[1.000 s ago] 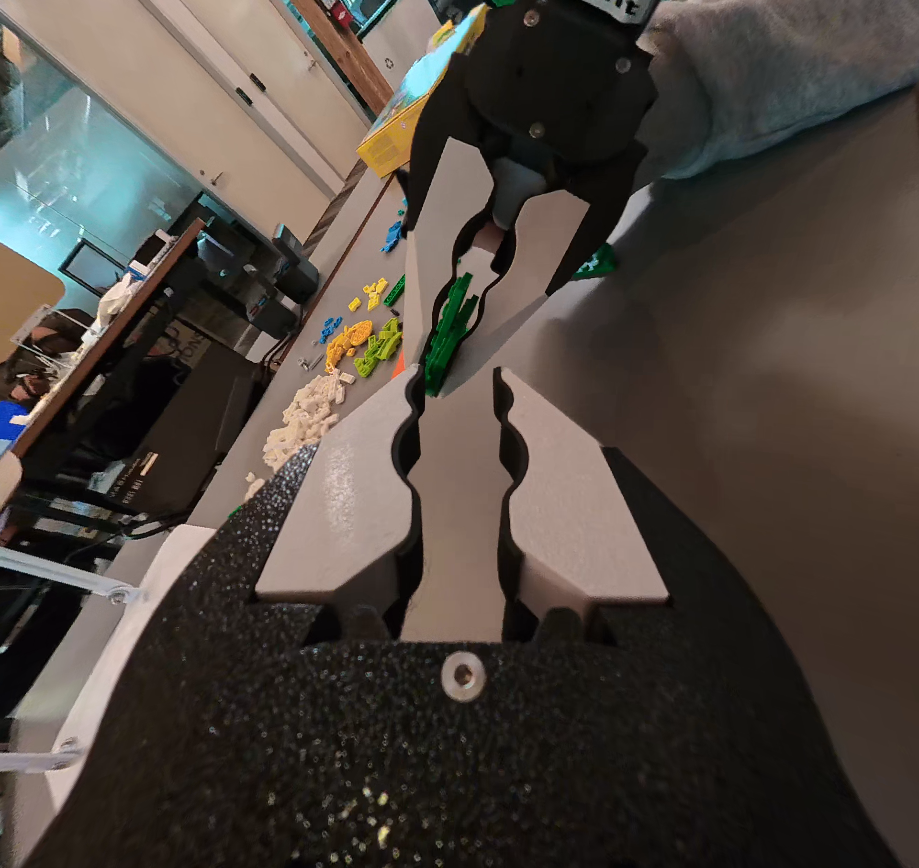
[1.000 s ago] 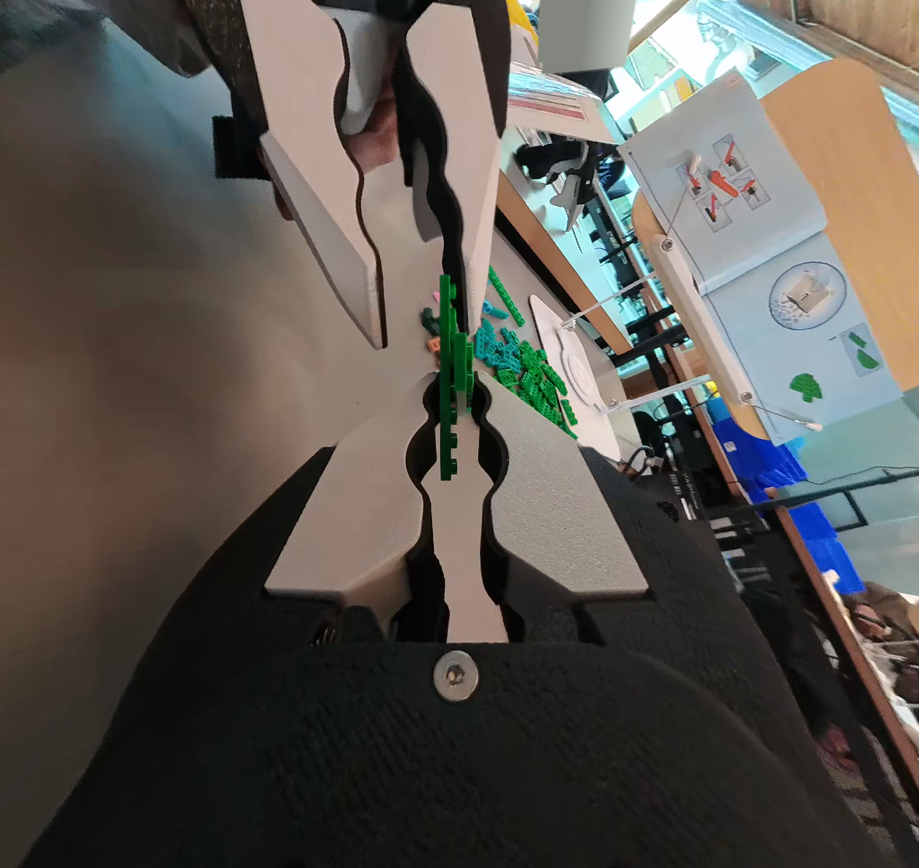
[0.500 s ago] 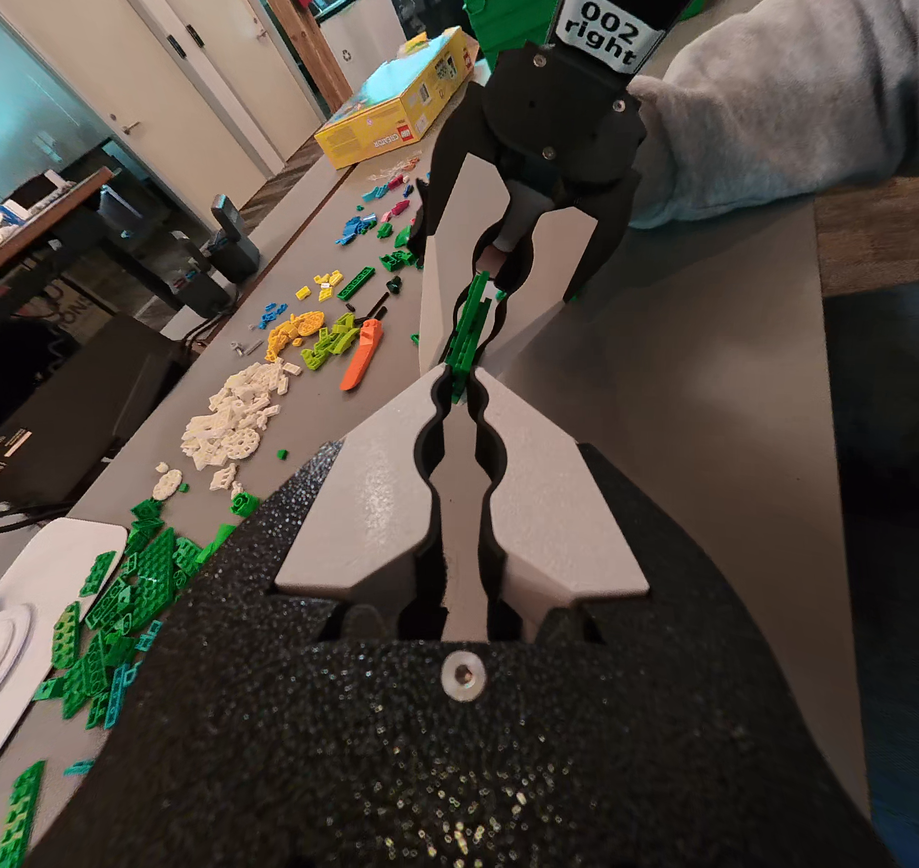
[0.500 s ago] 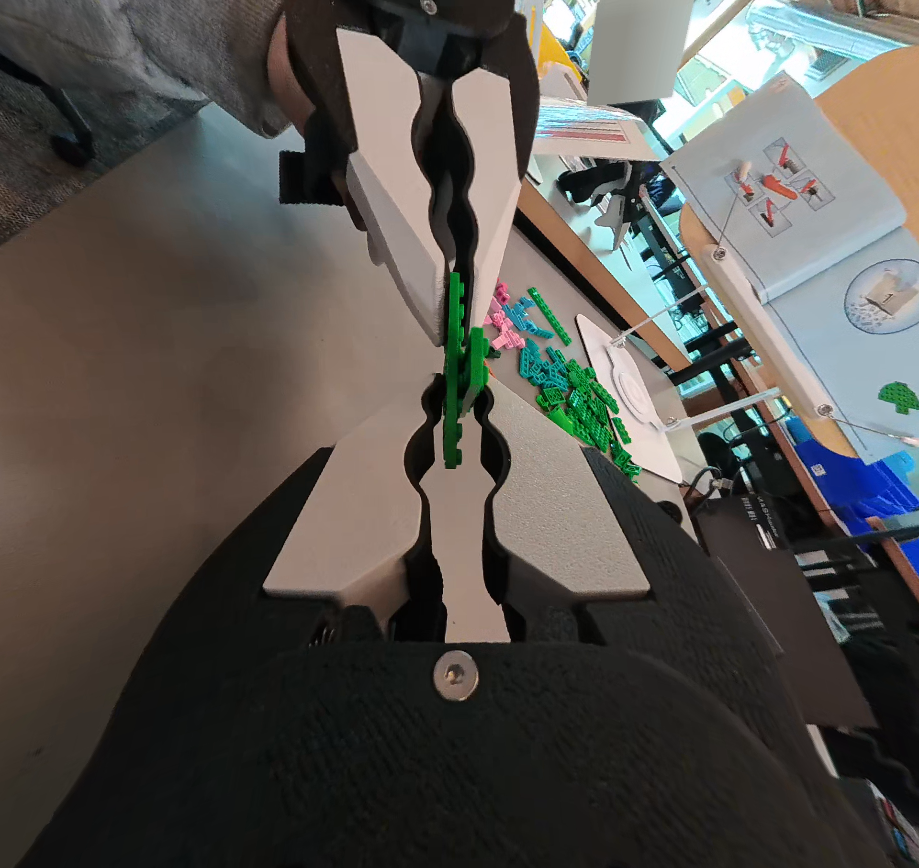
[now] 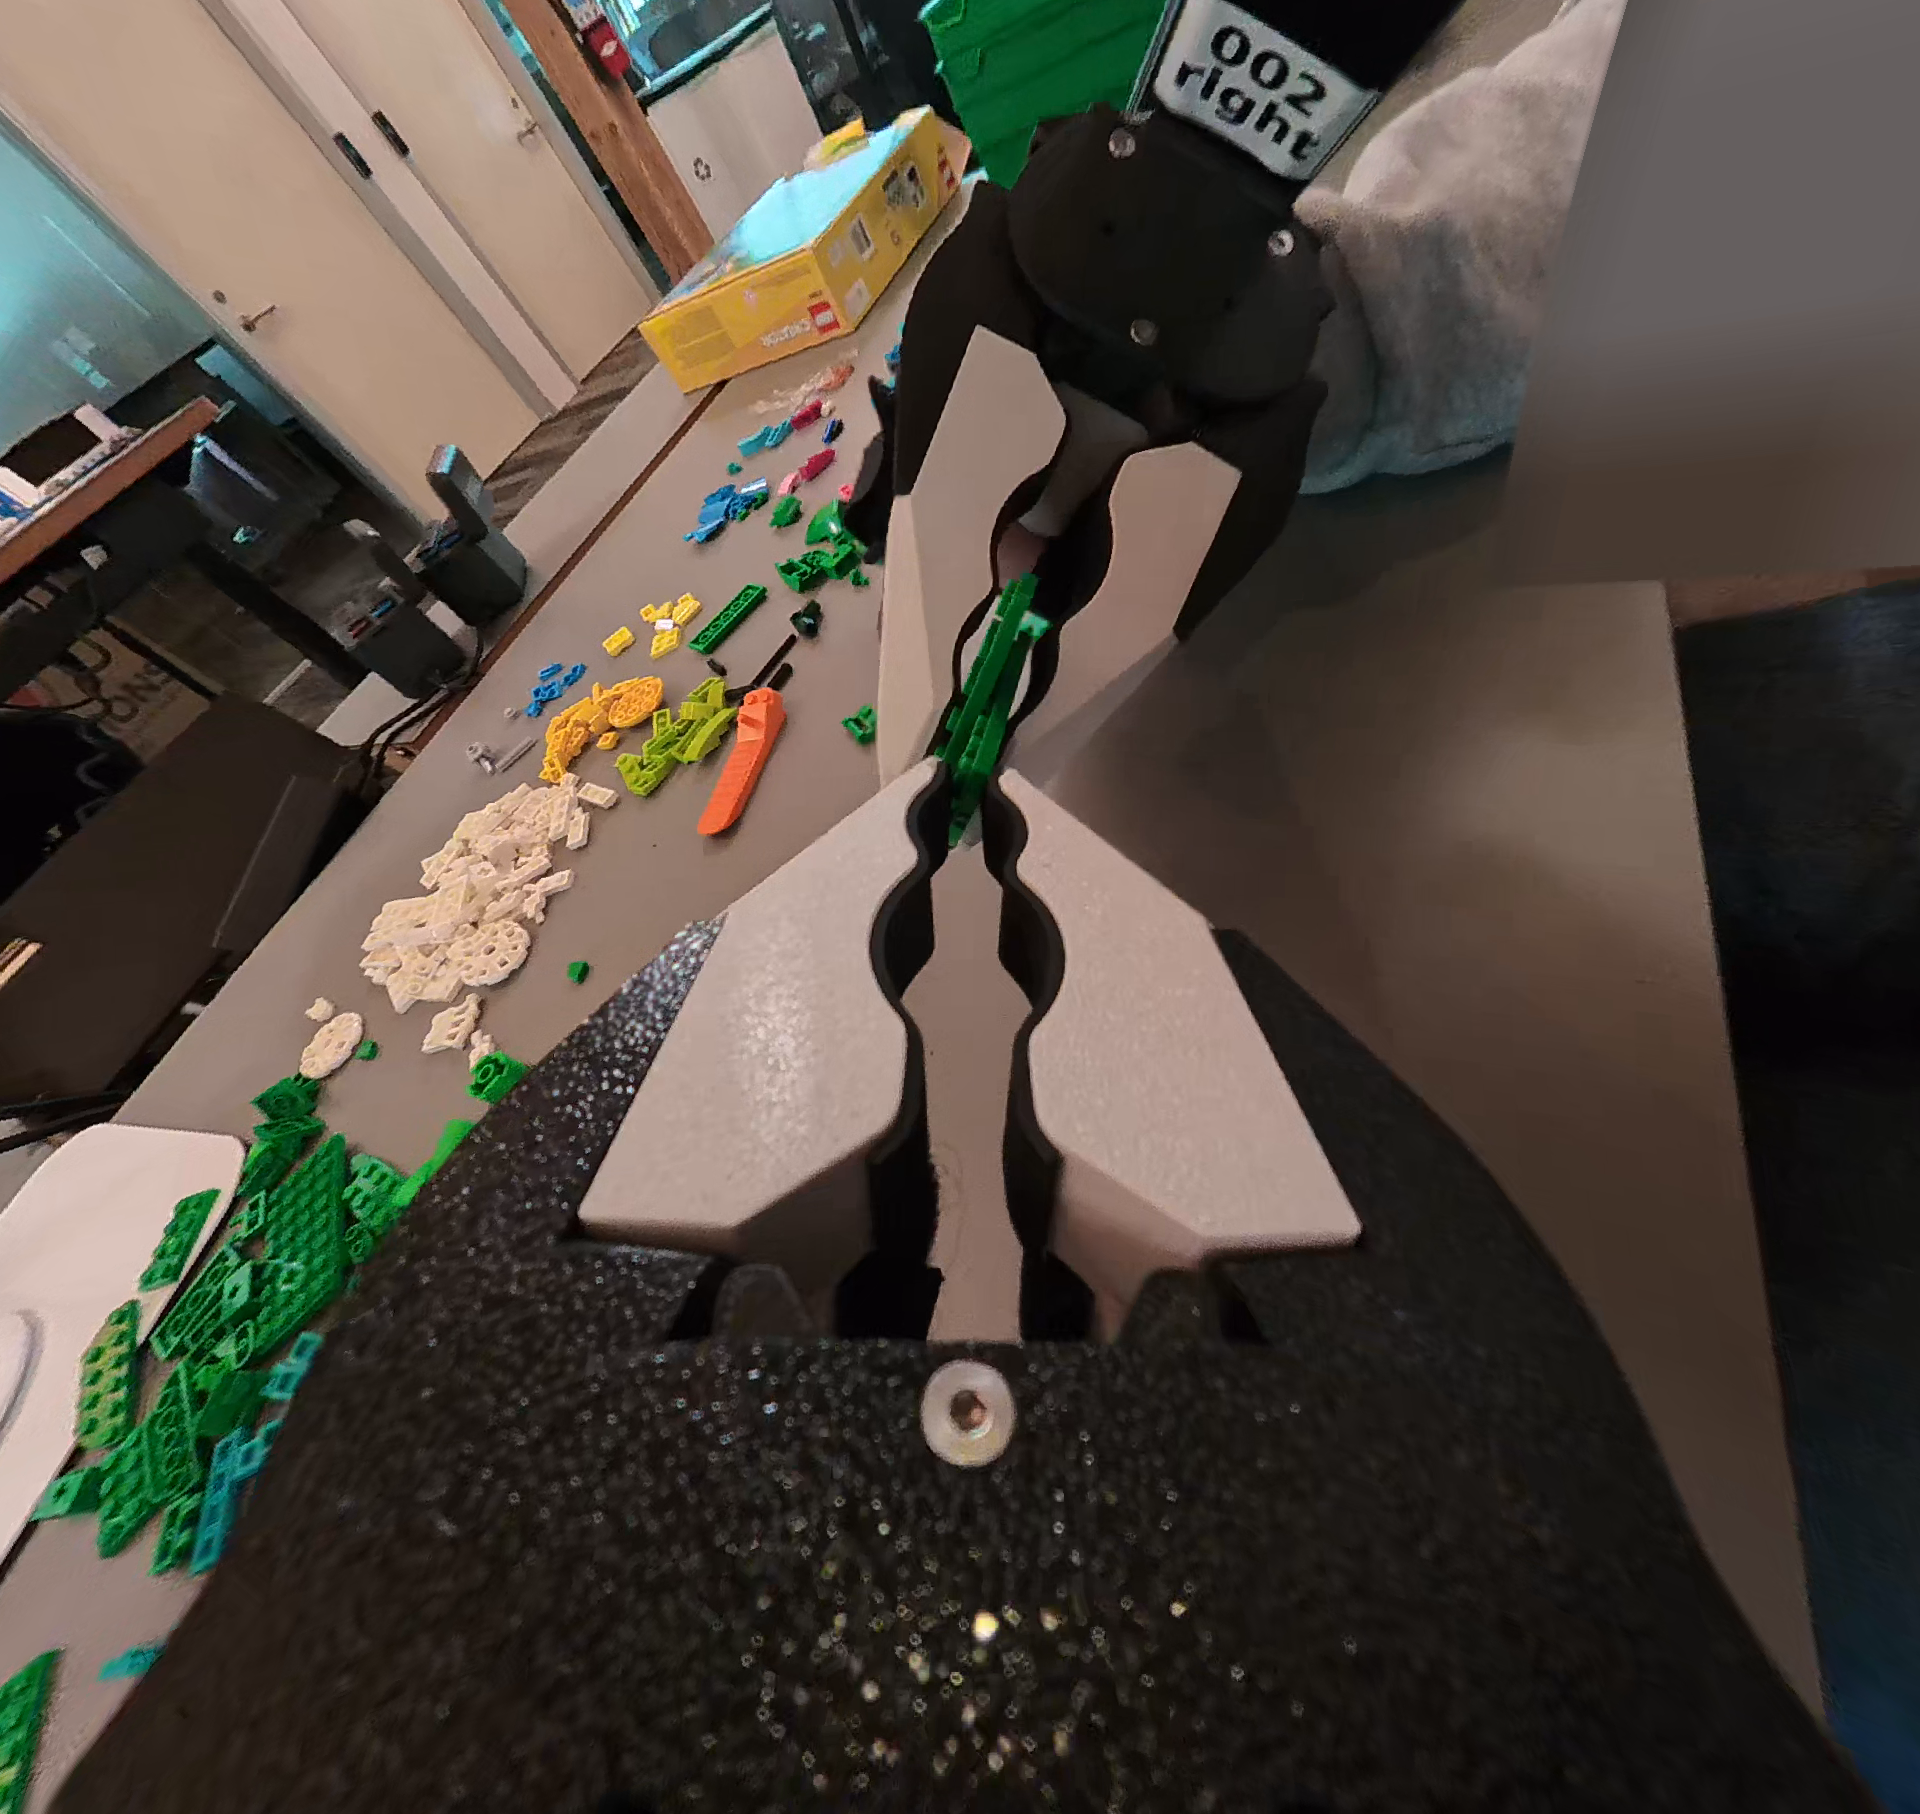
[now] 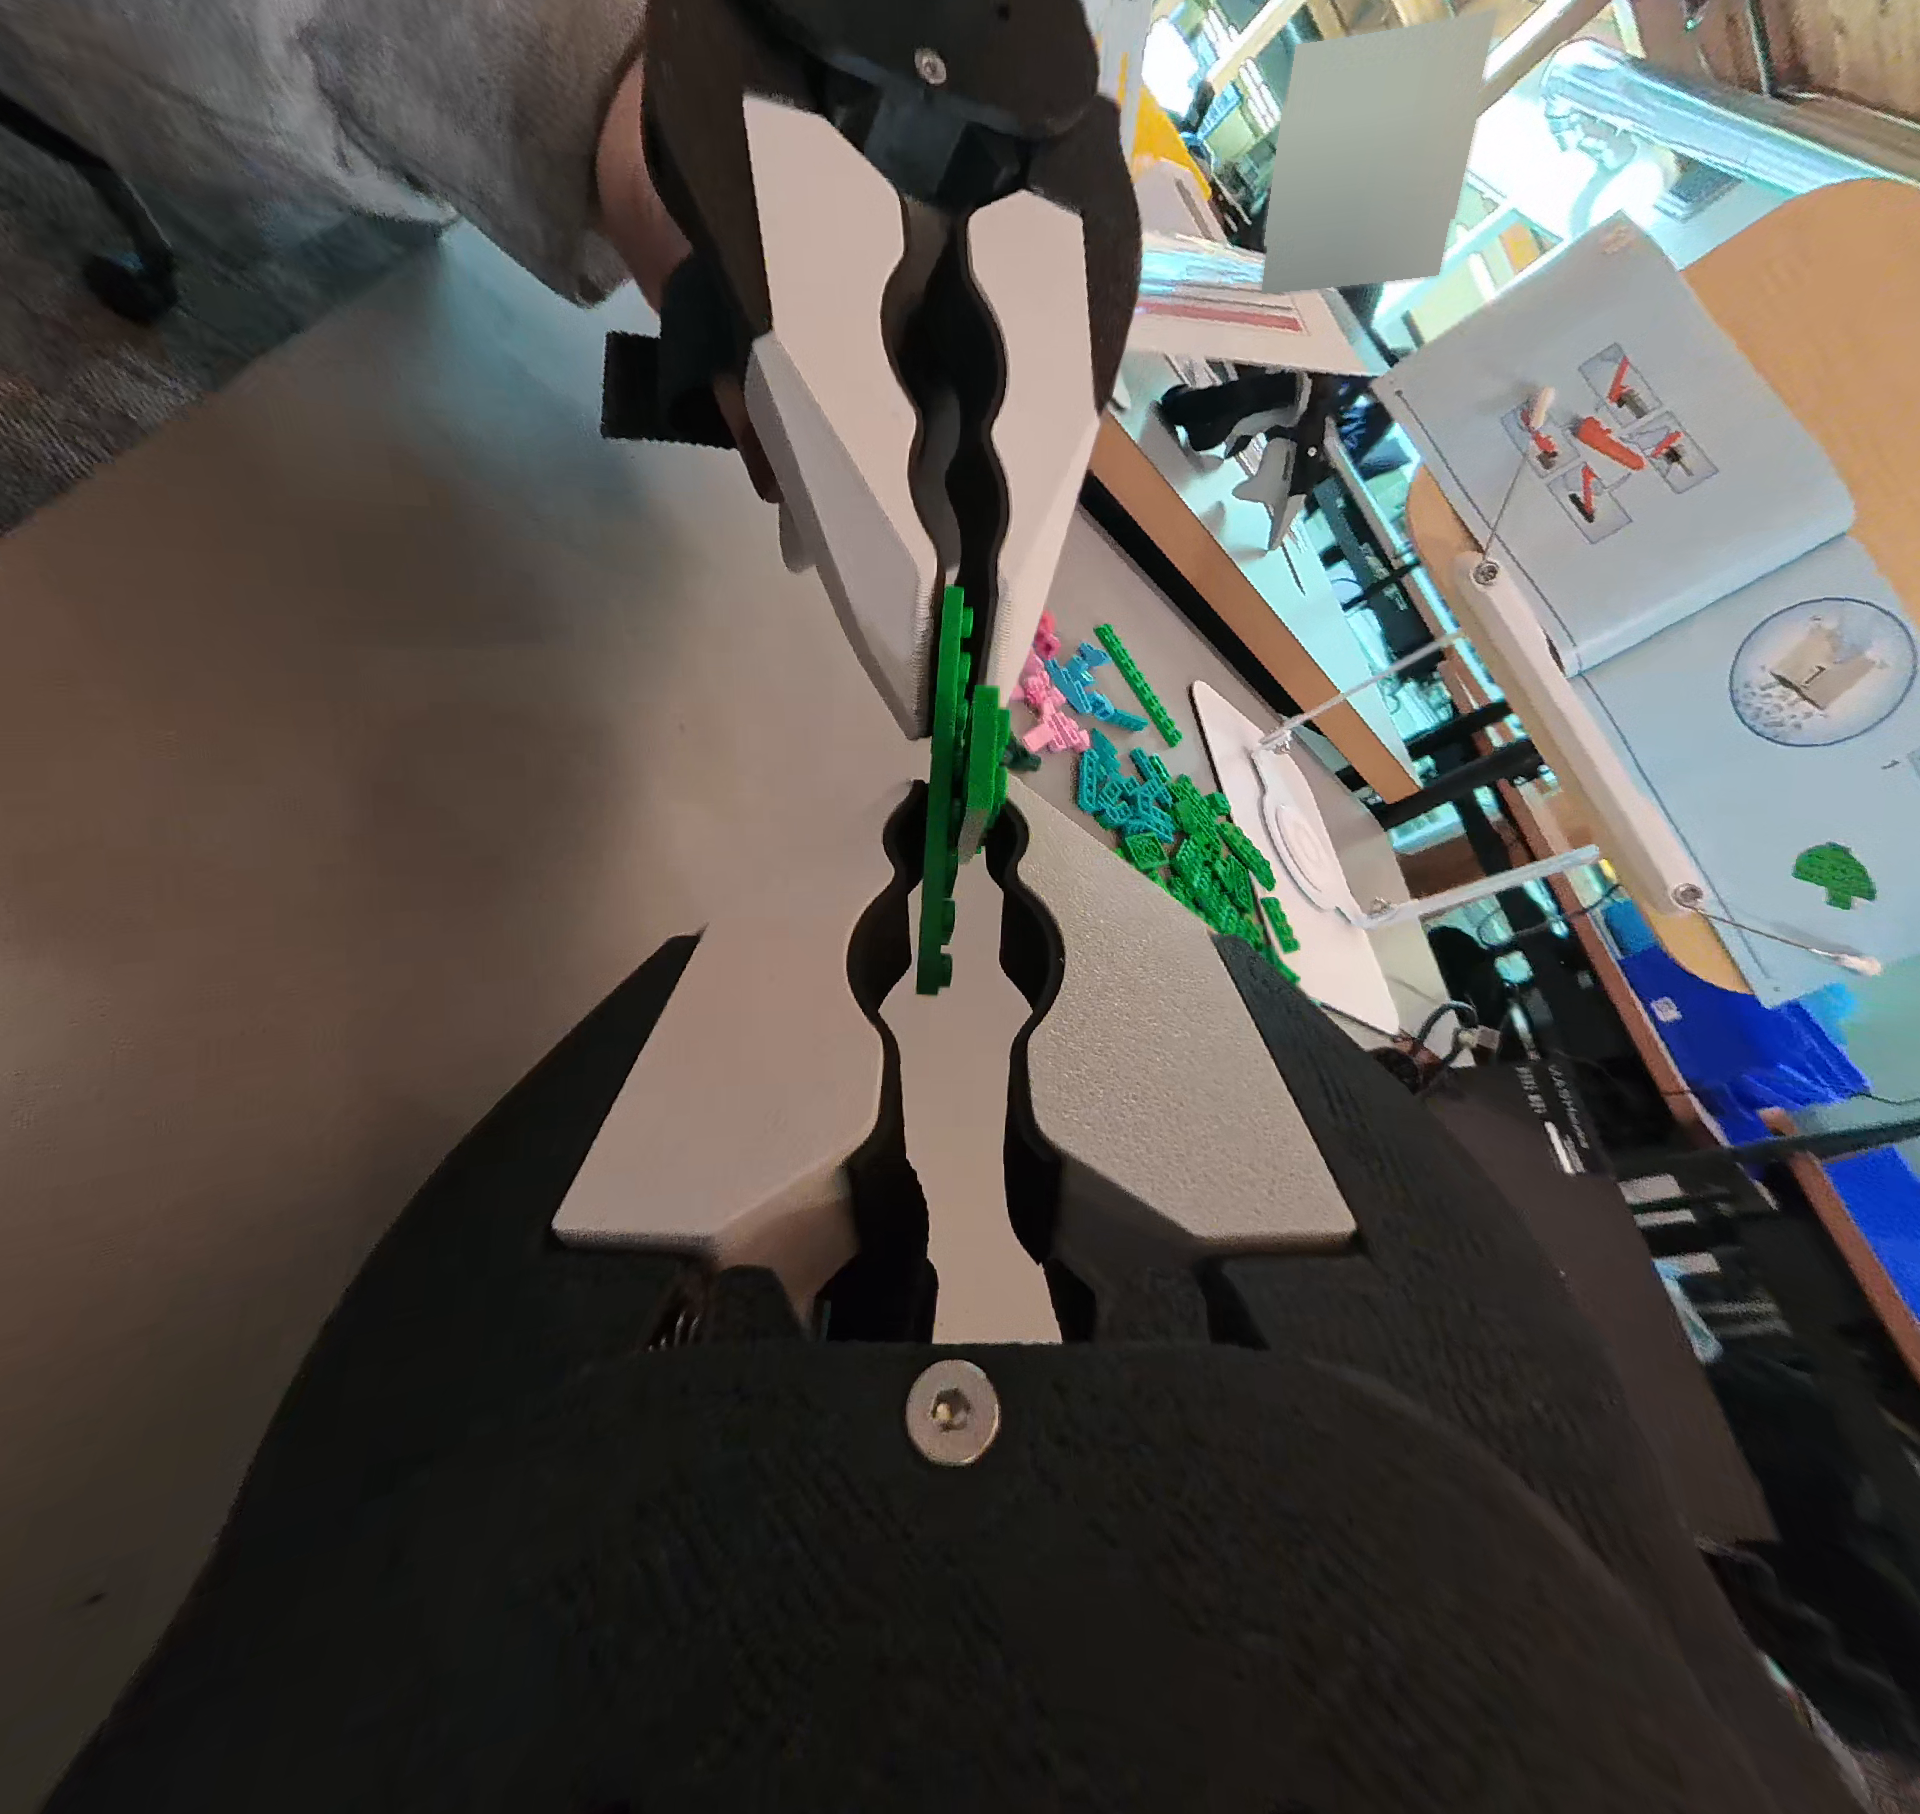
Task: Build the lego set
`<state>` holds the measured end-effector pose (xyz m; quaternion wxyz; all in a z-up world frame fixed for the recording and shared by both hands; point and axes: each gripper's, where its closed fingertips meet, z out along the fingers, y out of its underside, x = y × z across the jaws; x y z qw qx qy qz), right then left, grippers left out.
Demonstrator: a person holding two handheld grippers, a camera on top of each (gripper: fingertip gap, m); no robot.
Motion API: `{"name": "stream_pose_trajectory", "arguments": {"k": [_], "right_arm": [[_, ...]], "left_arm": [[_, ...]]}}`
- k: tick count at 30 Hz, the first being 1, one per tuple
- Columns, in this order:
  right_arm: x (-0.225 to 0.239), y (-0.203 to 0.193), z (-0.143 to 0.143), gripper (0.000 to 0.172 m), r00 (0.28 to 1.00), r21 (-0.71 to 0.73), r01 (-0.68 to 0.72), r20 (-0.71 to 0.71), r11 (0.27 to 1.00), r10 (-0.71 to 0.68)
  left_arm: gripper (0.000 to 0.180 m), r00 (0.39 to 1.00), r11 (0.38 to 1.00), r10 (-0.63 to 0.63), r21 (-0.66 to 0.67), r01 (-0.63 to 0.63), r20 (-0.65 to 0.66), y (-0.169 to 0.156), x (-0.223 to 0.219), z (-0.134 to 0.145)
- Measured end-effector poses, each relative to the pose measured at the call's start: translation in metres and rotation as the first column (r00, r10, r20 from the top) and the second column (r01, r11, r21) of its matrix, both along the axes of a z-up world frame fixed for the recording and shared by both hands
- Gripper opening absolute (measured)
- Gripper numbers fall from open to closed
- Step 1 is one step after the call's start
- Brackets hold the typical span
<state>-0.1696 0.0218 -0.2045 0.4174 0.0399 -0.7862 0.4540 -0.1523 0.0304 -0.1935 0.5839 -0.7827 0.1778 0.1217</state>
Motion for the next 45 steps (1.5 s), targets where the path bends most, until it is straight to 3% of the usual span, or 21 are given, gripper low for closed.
{"name": "stream_pose_trajectory", "arguments": {"k": [7,13,22,34,38,41,45], "right_arm": [[-0.003,0.002,0.006,0.008,0.998,0.006,0.042,-0.046,0.999,-0.042],[-0.005,0.003,0.006,0.008,0.984,0.104,0.087,-0.164,0.991,-0.07],[0.002,0.003,0.007,0.01,0.991,0.06,0.028,-0.136,0.998,-0.02],[-0.007,0.009,-0.001,0.008,0.981,0.18,0.133,-0.165,0.975,-0.103],[-0.004,0.008,0.002,0.008,0.984,0.162,0.121,-0.146,0.979,-0.097],[-0.005,0.009,0.006,0.008,0.969,0.19,0.16,-0.217,0.969,-0.118],[-0.009,0.012,0.001,0.01,0.954,0.246,0.196,-0.272,0.949,-0.127]], "left_arm": [[0.003,1.0,1.0,0.006,0.026,-0.007,0.03,0.0,-0.002,0.004],[0.004,1.0,1.0,0.008,0.015,-0.009,0.029,0.0,-0.003,0.002],[0.004,0.995,0.999,-0.02,0.037,0.017,0.095,0.0,0.0,0.002],[0.003,0.991,0.998,0.063,-0.012,-0.065,-0.115,0.003,-0.01,-0.007],[0.002,0.996,0.999,0.046,-0.008,-0.047,-0.073,0.002,-0.007,-0.004],[0.003,0.999,0.999,0.043,0.022,-0.043,-0.017,0.003,-0.007,0.0],[0.003,0.996,0.997,0.075,0.003,-0.075,-0.057,0.004,-0.011,-0.004]]}}
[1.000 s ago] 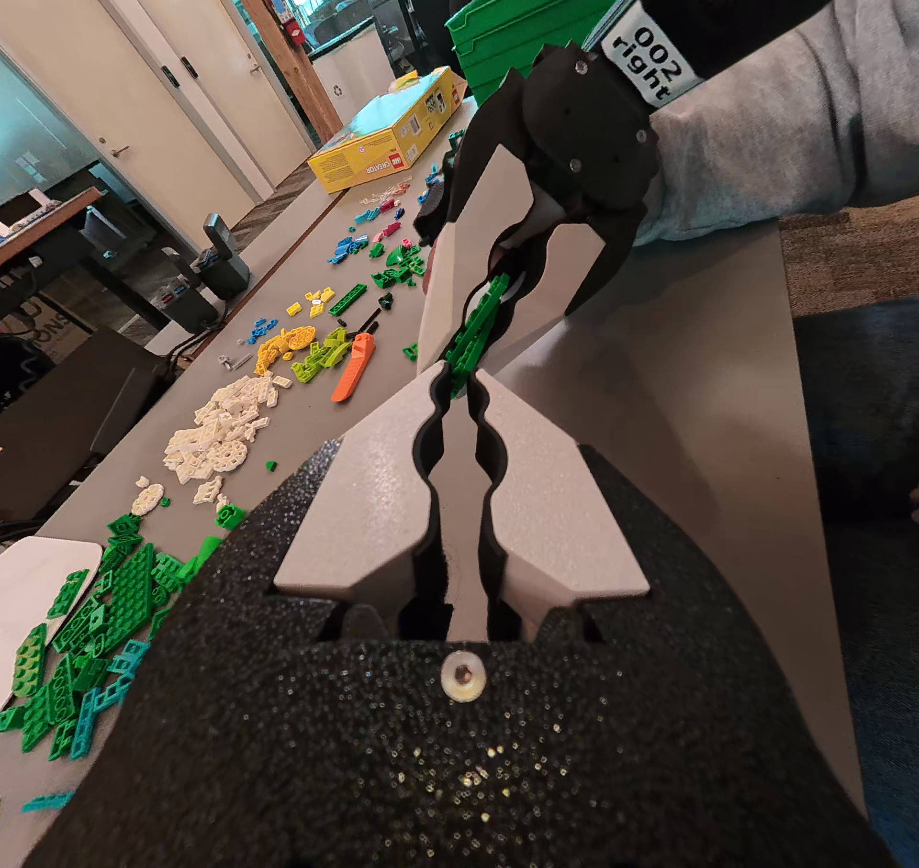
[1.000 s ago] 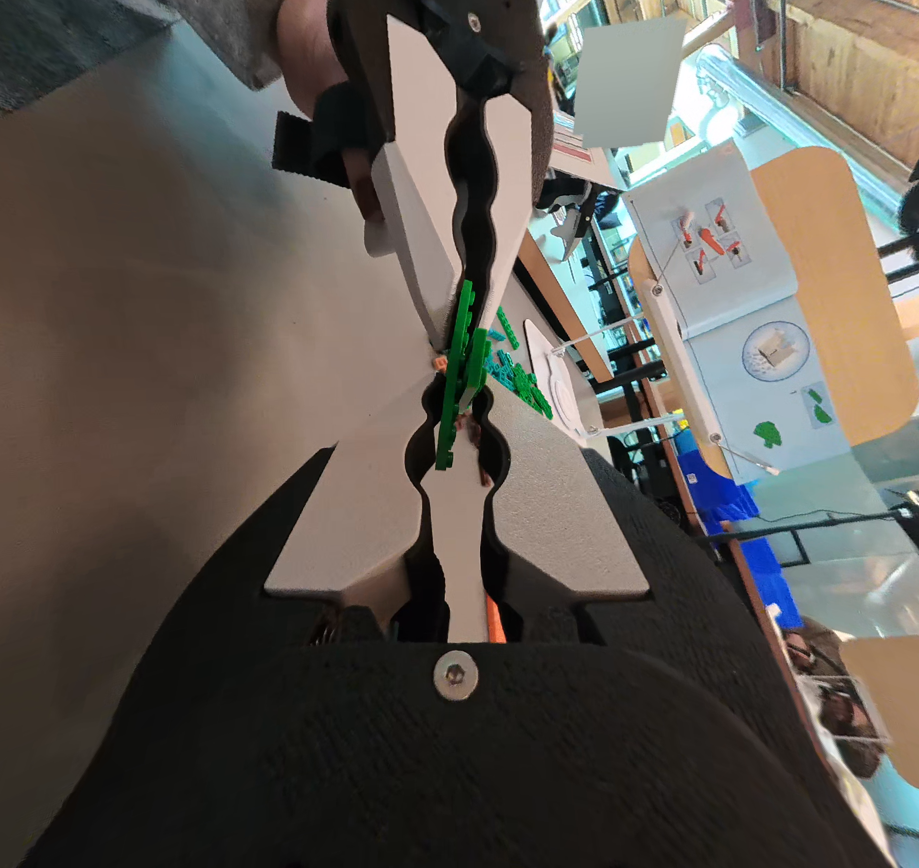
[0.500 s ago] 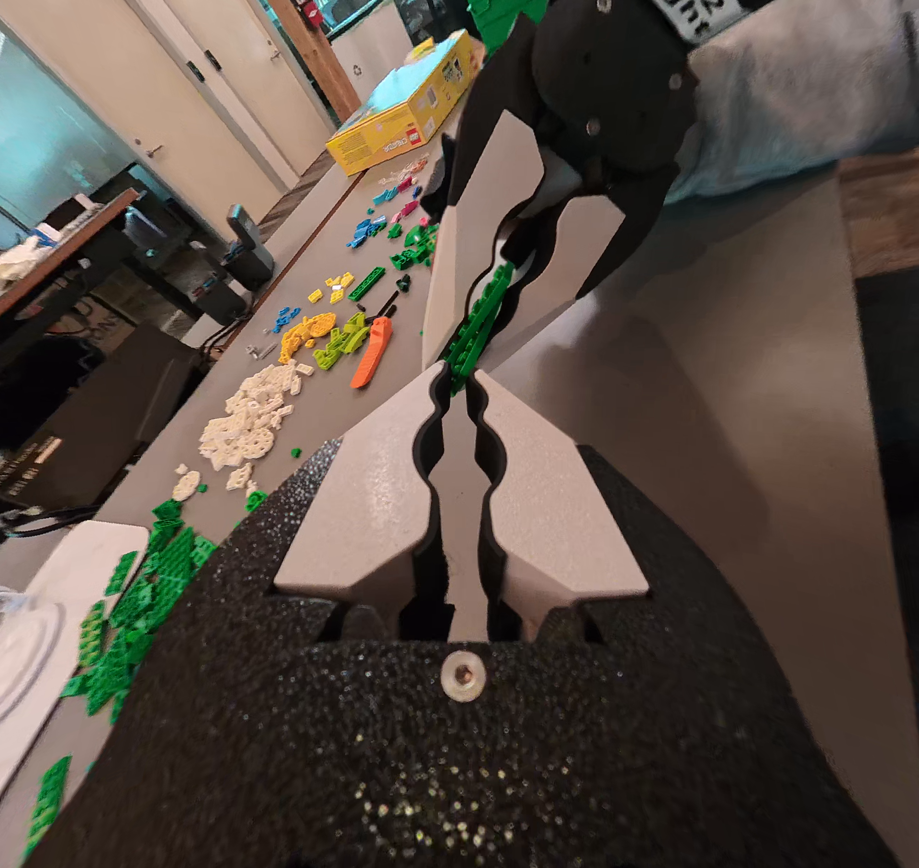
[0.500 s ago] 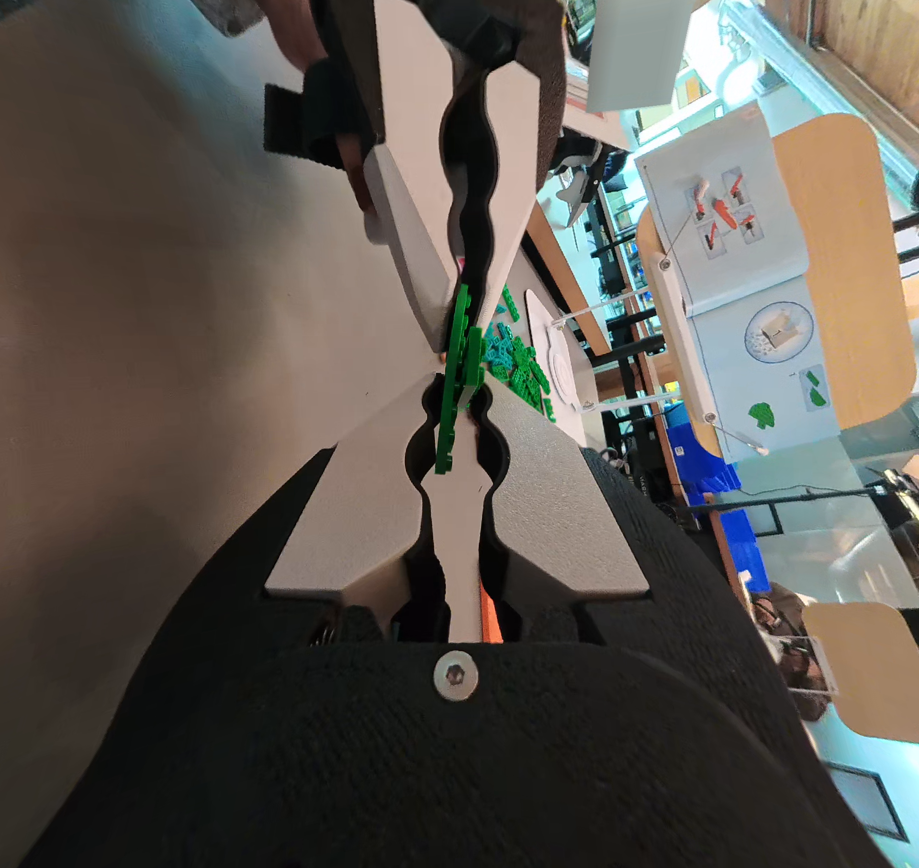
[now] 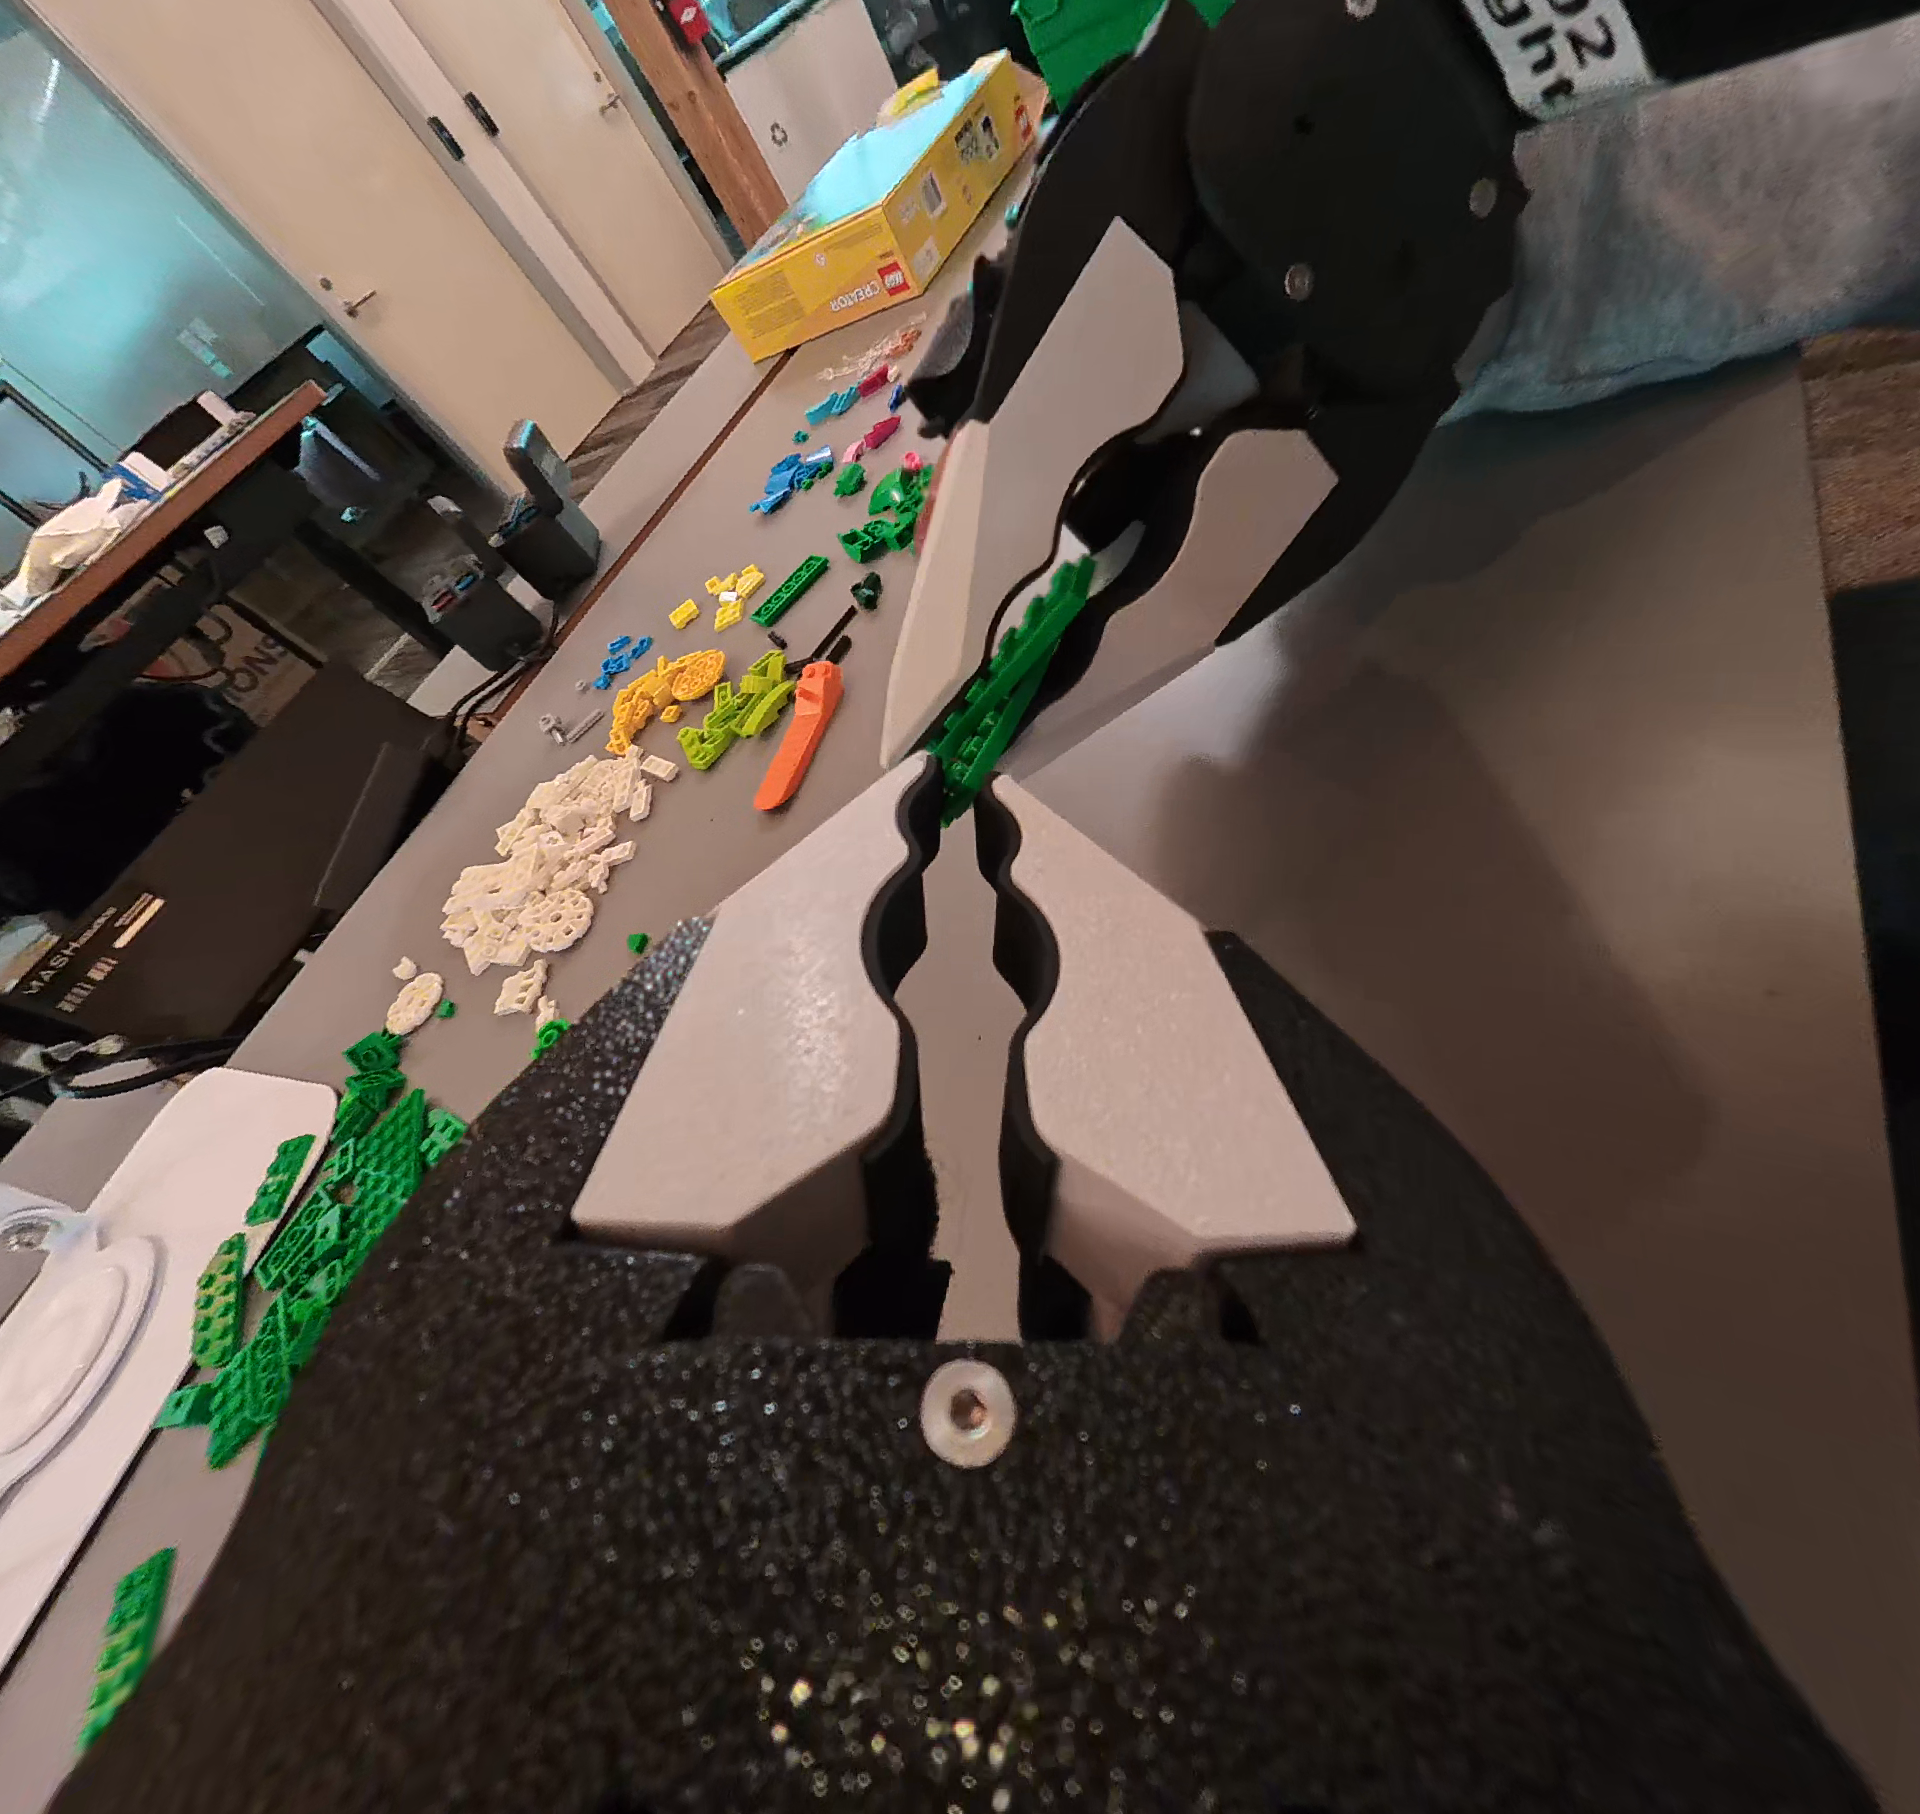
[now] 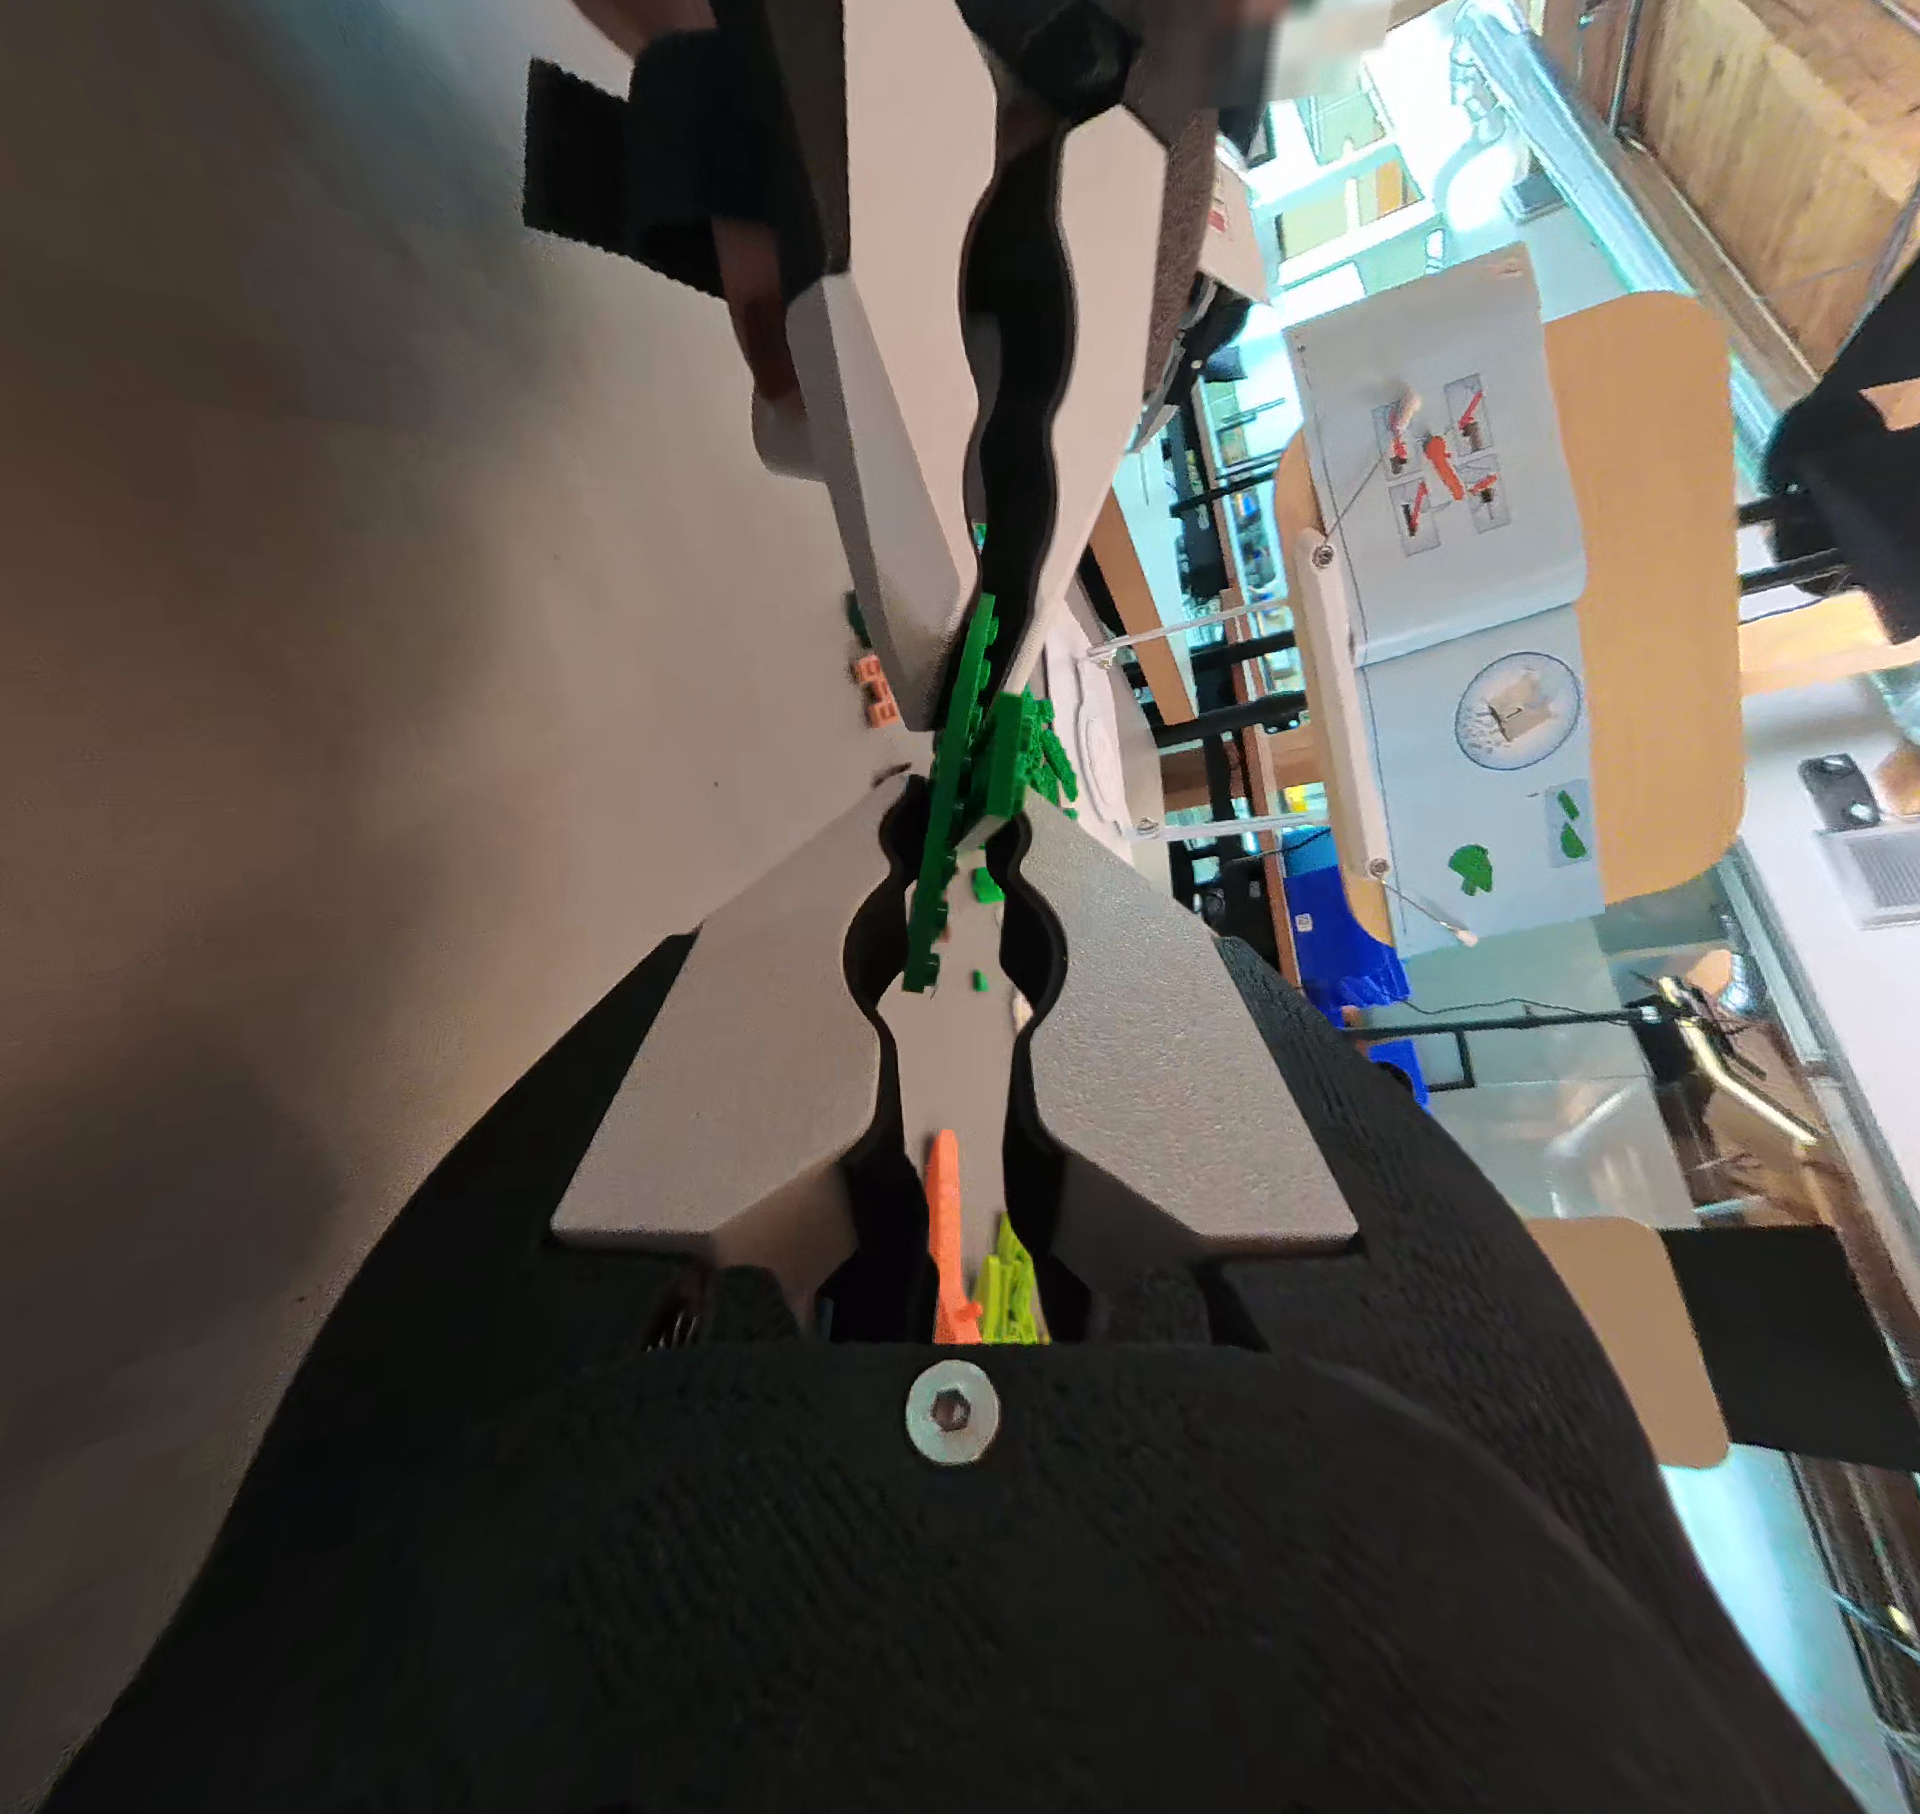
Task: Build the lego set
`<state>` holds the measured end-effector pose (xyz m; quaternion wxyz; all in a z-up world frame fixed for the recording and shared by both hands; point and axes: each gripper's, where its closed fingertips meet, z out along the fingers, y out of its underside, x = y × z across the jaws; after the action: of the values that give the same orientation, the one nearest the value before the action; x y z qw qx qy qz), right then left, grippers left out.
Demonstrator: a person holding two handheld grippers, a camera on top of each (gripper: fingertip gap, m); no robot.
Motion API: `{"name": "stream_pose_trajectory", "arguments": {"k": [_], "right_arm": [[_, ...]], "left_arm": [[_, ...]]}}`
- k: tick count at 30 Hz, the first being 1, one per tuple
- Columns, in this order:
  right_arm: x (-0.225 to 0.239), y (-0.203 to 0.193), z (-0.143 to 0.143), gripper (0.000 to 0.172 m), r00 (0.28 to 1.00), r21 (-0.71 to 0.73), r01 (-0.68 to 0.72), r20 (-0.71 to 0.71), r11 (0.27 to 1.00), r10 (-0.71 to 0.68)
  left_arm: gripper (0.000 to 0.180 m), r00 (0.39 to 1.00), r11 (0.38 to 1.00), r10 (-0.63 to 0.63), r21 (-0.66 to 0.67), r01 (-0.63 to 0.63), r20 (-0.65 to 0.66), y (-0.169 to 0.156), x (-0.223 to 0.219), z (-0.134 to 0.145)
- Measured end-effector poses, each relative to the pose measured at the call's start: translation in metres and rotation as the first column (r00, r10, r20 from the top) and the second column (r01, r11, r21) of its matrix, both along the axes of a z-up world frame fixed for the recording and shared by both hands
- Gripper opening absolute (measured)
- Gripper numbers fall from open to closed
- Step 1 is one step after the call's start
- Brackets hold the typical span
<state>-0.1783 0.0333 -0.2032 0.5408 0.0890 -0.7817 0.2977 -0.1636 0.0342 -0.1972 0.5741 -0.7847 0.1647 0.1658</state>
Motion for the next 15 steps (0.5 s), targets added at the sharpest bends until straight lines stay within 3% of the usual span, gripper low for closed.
{"name": "stream_pose_trajectory", "arguments": {"k": [4,8,15], "right_arm": [[-0.005,0.003,-0.011,0.014,0.999,0.036,0.033,0.035,0.999,-0.034],[-0.008,0.004,-0.013,0.016,0.998,0.09,0.062,-0.028,0.994,-0.059],[-0.006,0.003,-0.009,0.009,0.995,-0.032,0.06,0.083,0.998,-0.057]], "left_arm": [[0.002,0.998,0.998,0.034,-0.054,-0.038,-0.061,0.003,-0.004,-0.01],[0.002,0.995,0.995,0.059,-0.075,-0.065,-0.08,0.003,-0.007,-0.013],[0.003,0.985,0.994,0.064,-0.076,-0.077,-0.159,0.004,-0.006,-0.009]]}}
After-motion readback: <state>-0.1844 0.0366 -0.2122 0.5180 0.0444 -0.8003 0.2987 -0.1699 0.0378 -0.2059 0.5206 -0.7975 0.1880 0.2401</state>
